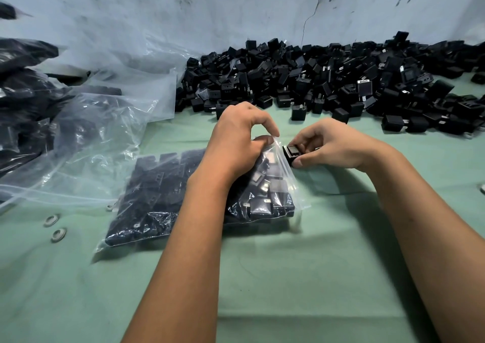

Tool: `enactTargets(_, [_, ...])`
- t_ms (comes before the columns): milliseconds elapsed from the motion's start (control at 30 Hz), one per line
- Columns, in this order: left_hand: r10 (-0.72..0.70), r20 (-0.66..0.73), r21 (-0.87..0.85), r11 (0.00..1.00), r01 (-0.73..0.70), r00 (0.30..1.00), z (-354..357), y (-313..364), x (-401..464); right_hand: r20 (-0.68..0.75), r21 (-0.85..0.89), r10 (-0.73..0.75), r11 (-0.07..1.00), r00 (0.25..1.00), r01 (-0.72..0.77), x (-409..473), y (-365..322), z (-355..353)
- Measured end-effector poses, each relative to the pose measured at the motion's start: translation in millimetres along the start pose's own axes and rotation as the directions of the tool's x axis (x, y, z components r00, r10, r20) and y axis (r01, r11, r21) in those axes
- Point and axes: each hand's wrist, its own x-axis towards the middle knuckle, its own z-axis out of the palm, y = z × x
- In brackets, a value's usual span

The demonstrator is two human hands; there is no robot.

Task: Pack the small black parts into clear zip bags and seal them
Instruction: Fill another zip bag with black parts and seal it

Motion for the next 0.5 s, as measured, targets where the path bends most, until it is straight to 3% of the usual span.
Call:
enactTargets(167, [0.001, -0.007, -0.004, 1.0, -0.001, 1.0, 0.3, -0.2, -0.2, -0.015, 0.271, -0.048, 0.961, 0.999, 0.051, -4.8, -2.4, -2.6])
enactTargets(500, [0.015, -0.017, -0.006, 1.0, -0.015, 1.0, -1.0, 2.9, -0.6, 0.085, 0.413, -0.151, 0.905, 0.985, 0.103, -0.7, -13.3, 5.4])
